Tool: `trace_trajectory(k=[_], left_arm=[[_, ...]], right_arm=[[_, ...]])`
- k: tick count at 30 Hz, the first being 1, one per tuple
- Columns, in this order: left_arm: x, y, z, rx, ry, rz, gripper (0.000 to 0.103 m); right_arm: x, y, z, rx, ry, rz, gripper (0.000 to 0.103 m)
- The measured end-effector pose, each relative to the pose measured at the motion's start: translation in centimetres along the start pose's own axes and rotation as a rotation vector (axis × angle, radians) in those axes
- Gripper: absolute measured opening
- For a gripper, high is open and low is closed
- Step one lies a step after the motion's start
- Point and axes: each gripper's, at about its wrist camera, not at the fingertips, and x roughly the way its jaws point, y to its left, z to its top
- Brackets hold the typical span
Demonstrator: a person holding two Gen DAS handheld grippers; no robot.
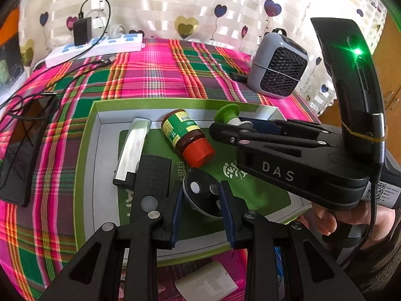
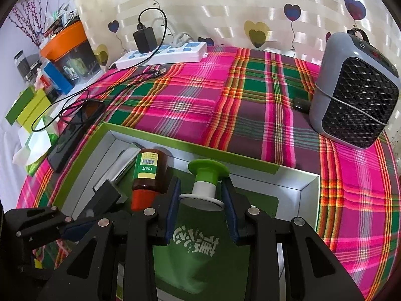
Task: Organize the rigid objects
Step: 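Carry the disc into the box and open the left tool while the right tool releases the spool there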
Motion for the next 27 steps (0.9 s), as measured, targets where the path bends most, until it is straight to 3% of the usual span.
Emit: trace_trajectory(k=[27], left_arm=[[0.4,-0.08,-0.19,-0.004,0.031,0.017,0.031]], right_arm=[[0.91,0.2,-0.01,-0.01,0.025,-0.021,0.035]])
